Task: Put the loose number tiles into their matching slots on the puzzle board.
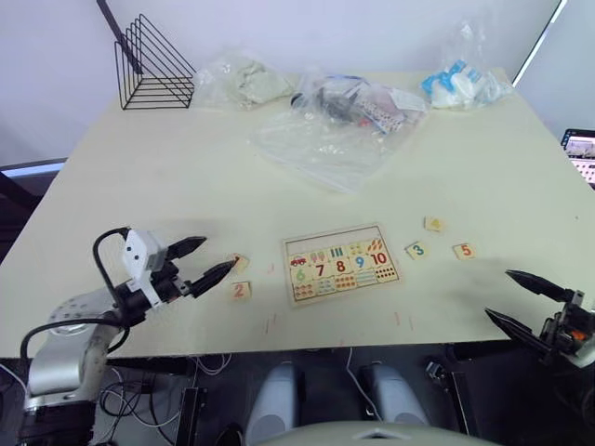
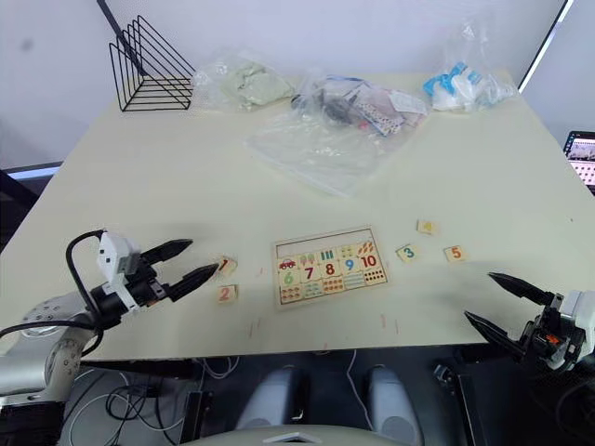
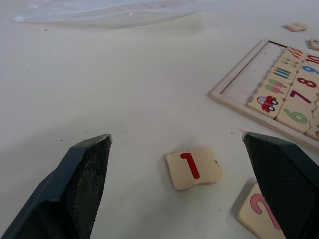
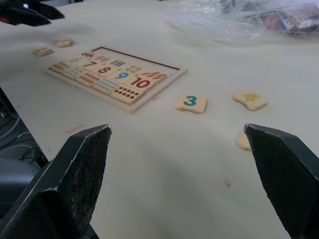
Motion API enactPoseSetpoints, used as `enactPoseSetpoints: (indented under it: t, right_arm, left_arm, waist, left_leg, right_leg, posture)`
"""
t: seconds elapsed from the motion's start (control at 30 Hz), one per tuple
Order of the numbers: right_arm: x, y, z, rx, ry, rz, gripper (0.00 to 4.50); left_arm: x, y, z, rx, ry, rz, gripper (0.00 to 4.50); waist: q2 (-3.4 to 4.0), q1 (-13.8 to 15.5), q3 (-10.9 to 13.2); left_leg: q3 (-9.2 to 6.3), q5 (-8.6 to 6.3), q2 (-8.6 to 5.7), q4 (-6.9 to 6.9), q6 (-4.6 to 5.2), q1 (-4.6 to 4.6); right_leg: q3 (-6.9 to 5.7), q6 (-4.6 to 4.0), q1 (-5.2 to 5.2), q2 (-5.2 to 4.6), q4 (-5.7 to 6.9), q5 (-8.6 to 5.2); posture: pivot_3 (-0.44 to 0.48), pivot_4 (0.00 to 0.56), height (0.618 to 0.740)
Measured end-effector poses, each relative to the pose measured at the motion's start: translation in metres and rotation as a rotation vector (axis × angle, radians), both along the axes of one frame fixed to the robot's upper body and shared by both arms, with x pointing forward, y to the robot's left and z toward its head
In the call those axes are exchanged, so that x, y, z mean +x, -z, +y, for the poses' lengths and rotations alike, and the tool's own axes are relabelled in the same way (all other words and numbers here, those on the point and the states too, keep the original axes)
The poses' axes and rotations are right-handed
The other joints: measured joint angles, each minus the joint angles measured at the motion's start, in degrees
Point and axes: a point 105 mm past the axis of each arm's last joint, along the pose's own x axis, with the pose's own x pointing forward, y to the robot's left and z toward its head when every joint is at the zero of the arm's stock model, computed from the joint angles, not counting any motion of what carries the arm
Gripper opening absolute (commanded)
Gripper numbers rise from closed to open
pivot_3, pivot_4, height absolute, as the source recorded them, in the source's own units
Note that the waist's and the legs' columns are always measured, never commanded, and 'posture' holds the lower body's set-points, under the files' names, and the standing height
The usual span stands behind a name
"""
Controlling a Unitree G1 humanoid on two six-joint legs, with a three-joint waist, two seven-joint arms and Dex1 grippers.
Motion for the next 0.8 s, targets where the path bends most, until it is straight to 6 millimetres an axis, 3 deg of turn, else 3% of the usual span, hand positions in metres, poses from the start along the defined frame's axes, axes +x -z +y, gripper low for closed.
enactPoseSetpoints:
  t: [0.27, 0.5, 0.8]
  right_arm:
    - [0.000, -0.006, 0.008, 0.031, -0.102, -0.036, 4.48]
    - [-0.010, -0.010, -0.002, 0.052, -0.184, -0.083, 4.48]
    - [-0.009, -0.011, -0.013, 0.029, -0.201, -0.099, 4.48]
  left_arm:
    - [0.003, 0.003, -0.019, 0.097, -0.112, 0.045, 4.50]
    - [0.005, 0.007, -0.025, 0.144, -0.215, 0.072, 4.50]
    - [0.005, 0.012, -0.028, 0.184, -0.305, 0.107, 4.50]
  waist:
    - [0.00, 0.01, 0.00]
    - [0.00, 0.04, 0.00]
    - [0.00, 0.05, 0.00]
  left_leg:
    - [-0.01, 0.00, -0.03, 0.00, 0.00, 0.00]
    - [-0.02, 0.00, -0.07, 0.01, 0.00, 0.00]
    - [-0.04, 0.00, -0.17, 0.02, 0.00, 0.02]
  right_leg:
    - [0.00, 0.00, 0.00, 0.03, 0.01, 0.00]
    - [0.01, 0.00, 0.01, 0.04, 0.02, 0.00]
    - [0.02, 0.00, 0.02, 0.04, 0.03, 0.01]
  posture:
    - [0.000, 0.150, 0.740]
    - [0.000, 0.150, 0.740]
    - [0.000, 0.150, 0.740]
